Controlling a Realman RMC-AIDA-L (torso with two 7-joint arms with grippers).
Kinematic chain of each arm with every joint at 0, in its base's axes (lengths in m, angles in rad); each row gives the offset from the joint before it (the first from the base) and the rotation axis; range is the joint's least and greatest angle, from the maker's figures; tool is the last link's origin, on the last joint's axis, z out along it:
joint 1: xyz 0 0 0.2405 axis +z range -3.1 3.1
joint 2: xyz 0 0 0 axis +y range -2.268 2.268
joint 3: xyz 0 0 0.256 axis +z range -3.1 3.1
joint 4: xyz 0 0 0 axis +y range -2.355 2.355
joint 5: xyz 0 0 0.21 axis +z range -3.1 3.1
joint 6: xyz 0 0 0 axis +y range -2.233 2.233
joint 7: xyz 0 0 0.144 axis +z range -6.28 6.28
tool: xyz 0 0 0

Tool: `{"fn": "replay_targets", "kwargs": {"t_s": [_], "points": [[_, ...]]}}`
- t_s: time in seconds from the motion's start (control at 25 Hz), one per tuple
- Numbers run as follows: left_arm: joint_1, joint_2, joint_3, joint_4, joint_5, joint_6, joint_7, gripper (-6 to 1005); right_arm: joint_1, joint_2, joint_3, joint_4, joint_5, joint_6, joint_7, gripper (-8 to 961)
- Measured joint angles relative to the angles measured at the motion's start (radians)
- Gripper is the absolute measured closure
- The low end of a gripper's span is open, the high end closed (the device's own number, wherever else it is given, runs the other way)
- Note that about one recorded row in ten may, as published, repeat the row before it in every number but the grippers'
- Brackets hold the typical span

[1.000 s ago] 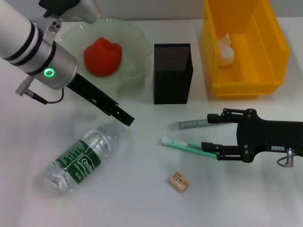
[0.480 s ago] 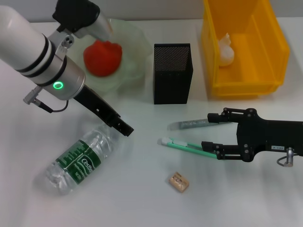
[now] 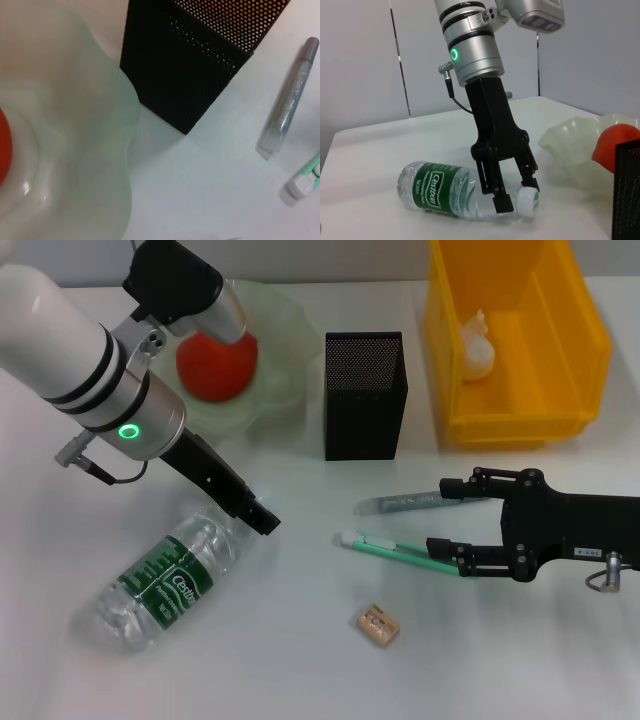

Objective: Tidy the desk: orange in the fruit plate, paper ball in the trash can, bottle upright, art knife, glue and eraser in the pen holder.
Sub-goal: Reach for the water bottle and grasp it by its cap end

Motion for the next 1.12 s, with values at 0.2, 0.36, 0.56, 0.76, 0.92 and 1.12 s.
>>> {"fn": "replay_targets", "kwargs": {"t_s": [0.2,0.36,0.56,0.76,0.92,1.12], "points": [[0.0,-0.001,0.034,-0.008,-0.004,-0.022,0.011,226,0.0,0.0,-0.001,0.0,0.0,0.001,0.0,216],[0.0,-0.001,0.041,-0.011,-0.004,-0.026,0.011,272,0.0,0.0,-0.001,0.002,0.0,0.001,0.0,216],[0.0,-0.002,0.059,-0.012,-0.004,-0.035,0.011,329,0.0,0.0,0.0,0.003,0.0,0.001,0.0,215],[0.0,-0.002,0.063,-0.013,-0.006,-0.044,0.02,361,0.0,0.001,0.0,0.005,0.0,-0.002,0.0,215],[0.0,-0.001,0.063,-0.012,-0.006,-0.047,0.021,429,0.0,0.001,0.0,0.005,0.0,-0.005,0.0,215],[0.0,-0.001,0.063,-0.012,-0.009,-0.039,0.023,514,0.0,0.002,0.0,0.005,0.0,-0.005,0.0,216]]}}
